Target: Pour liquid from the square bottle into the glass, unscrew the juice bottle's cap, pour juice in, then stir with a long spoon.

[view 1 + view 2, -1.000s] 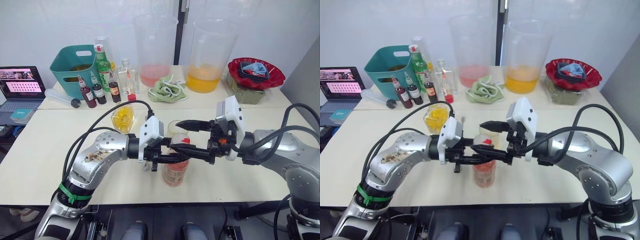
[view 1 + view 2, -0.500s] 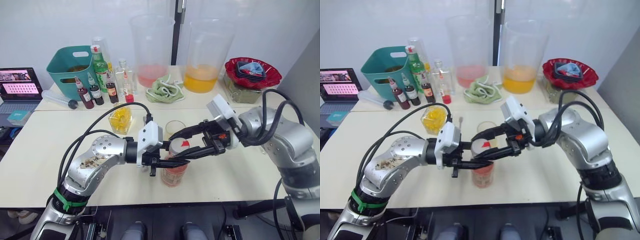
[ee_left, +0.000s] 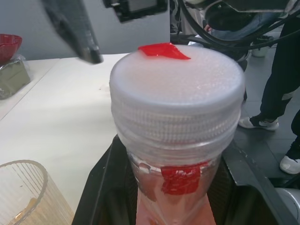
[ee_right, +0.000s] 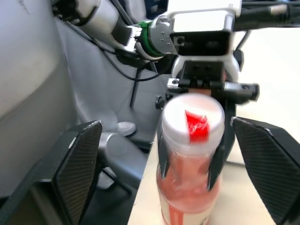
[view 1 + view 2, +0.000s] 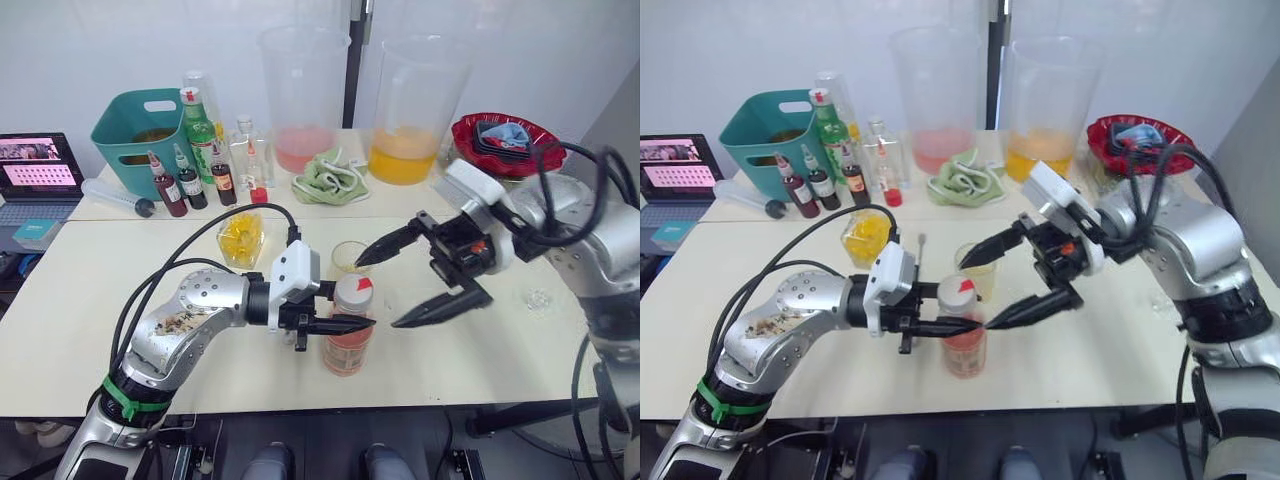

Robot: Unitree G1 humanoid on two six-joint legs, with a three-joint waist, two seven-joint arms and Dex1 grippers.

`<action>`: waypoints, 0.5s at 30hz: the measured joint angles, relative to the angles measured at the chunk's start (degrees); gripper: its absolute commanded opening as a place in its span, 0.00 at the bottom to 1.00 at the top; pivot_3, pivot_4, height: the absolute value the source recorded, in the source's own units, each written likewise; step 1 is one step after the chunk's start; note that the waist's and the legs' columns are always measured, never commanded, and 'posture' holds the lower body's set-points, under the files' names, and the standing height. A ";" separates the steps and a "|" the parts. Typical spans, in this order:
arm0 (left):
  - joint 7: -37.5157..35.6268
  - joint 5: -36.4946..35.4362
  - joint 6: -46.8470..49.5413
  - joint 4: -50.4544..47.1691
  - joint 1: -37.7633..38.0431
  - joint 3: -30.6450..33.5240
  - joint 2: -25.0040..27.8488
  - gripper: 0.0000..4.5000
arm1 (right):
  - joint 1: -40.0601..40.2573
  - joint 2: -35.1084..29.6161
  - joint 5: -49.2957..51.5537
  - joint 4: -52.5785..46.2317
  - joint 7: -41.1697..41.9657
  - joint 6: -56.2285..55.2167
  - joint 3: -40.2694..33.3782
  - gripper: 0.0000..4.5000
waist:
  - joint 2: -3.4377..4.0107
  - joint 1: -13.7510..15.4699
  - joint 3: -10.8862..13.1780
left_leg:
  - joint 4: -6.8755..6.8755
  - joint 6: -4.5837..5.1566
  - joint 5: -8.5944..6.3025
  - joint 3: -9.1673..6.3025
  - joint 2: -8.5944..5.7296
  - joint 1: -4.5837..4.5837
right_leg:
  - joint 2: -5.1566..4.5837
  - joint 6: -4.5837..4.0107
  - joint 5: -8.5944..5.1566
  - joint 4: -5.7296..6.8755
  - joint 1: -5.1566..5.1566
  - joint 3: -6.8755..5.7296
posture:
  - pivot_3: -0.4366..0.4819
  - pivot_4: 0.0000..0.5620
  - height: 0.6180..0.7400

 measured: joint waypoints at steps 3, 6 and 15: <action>-0.44 0.21 -0.53 1.02 -0.53 -0.46 -0.37 0.31 | 4.79 0.14 1.75 -6.33 -8.76 2.97 -5.66 0.99 | 0.01 -0.02 -0.01 | 0.00 0.00 0.00 0.02 0.00 0.02 | -0.01 0.00 0.00 0.01 0.03 0.02 | 0.48 0.27 1.00; -0.95 0.31 -0.73 2.10 -1.22 -0.93 -0.88 0.31 | 9.30 1.89 5.04 -14.01 -20.42 7.99 -10.23 0.99 | 0.02 0.11 -0.01 | 0.02 0.00 0.00 0.01 -0.02 0.06 | -0.02 0.00 0.00 0.00 0.11 0.02 | 0.48 0.27 1.00; -3.03 1.02 -1.10 4.63 -3.43 -2.23 -2.04 0.31 | 15.10 7.19 16.38 -26.28 -44.53 15.90 -13.96 0.99 | 0.01 0.27 -0.01 | 0.04 0.00 0.01 -0.02 -0.06 0.09 | -0.04 0.00 0.00 -0.03 0.21 -0.02 | 0.48 0.27 1.00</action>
